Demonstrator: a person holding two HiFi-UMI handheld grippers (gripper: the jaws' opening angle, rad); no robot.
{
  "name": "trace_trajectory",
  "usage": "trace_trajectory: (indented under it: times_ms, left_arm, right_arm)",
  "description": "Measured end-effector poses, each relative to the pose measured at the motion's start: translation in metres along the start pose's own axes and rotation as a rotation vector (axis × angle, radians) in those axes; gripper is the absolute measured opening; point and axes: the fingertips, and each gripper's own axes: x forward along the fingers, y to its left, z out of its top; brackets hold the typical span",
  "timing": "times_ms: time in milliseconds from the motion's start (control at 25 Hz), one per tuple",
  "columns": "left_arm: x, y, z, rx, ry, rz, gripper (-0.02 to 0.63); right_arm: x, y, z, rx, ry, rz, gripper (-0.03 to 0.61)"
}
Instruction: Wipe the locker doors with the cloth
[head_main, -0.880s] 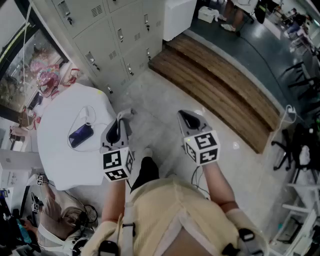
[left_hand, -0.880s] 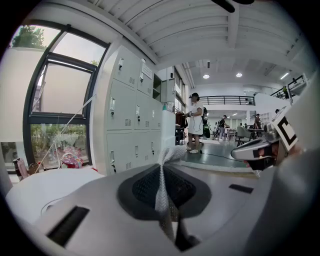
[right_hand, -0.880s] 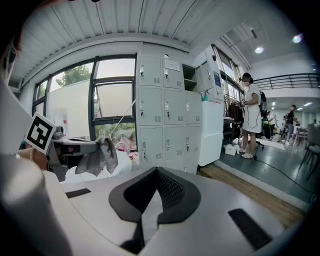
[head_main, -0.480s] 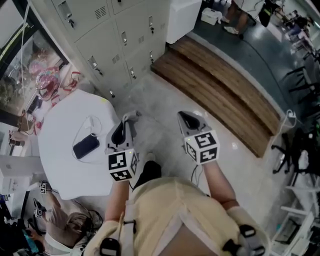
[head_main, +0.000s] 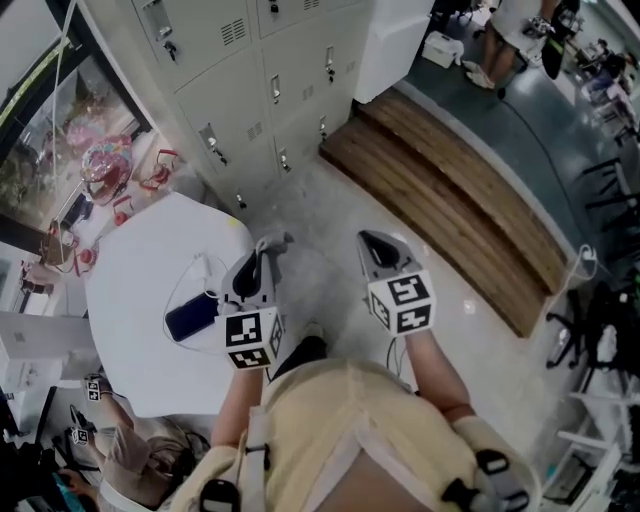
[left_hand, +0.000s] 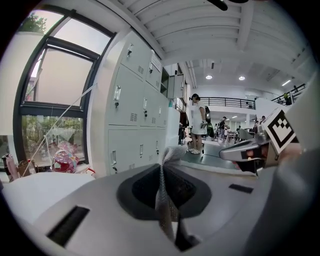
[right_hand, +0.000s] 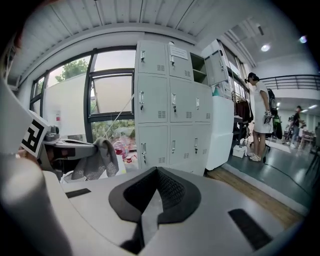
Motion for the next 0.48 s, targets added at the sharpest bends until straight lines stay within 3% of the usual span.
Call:
trace_trajectory:
  times_ms: [200, 480]
  left_arm:
    - [0.018, 0.027, 0.002, 0.001, 0.015, -0.018, 0.017]
    - [0.043, 0.059, 0.000, -0.030, 0.027, 0.036, 0.017]
  right_arm:
    - [0.042, 0.011, 0.019, -0.015, -0.017, -0.002, 0.003]
    - [0.078, 0.007, 0.031, -0.057, 0.001, -0.009, 0.003]
